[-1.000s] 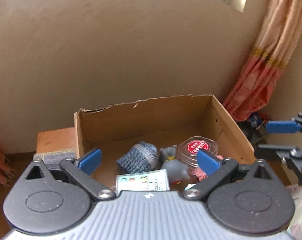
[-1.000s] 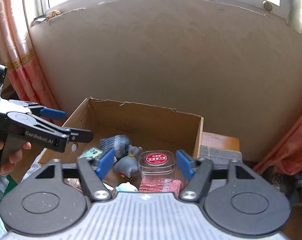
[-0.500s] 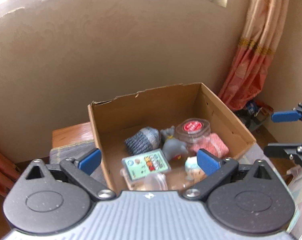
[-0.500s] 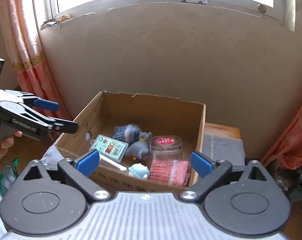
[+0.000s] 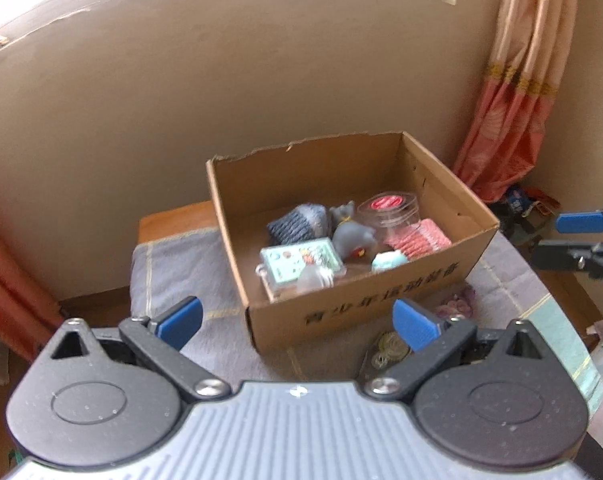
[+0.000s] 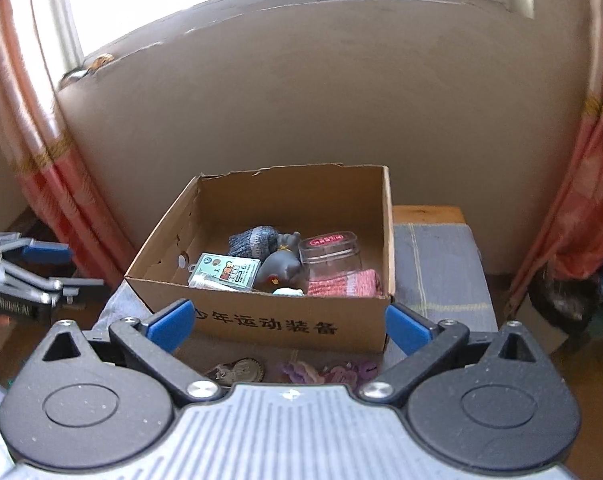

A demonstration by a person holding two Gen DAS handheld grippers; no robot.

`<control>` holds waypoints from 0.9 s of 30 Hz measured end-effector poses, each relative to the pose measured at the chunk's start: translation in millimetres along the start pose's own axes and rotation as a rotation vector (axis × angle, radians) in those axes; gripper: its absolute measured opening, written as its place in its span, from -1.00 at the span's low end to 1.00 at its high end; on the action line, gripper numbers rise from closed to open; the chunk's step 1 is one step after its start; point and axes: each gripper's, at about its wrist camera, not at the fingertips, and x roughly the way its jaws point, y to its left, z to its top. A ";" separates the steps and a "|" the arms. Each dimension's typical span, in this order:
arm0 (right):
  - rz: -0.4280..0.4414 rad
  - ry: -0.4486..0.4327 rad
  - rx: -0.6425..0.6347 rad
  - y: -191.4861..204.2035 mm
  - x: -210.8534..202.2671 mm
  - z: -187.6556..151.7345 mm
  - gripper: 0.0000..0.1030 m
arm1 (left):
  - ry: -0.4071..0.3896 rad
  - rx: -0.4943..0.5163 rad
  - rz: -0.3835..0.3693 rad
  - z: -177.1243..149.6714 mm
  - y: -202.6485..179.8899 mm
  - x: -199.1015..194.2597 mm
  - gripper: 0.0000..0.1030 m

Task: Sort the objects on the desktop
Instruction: 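Grasp the black digital timer with left tool while right tool returns to the table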

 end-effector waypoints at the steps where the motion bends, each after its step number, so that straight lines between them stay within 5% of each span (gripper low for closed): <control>1: -0.001 -0.008 0.014 -0.5 -1.5 -2.7 1.00 | 0.001 -0.005 0.007 -4.6 -1.7 0.4 0.96; 7: -0.080 -0.172 -0.005 4.3 -9.8 -33.7 1.00 | 0.016 -0.027 0.067 -36.5 -17.7 12.7 0.96; 10: -0.141 -0.119 -0.023 7.2 -2.8 -40.9 1.00 | 0.033 -0.041 0.080 -50.4 -24.4 19.9 0.96; 27: -0.094 0.090 0.007 14.0 33.5 -77.3 1.00 | 0.127 -0.136 0.064 -104.5 -27.3 63.5 0.96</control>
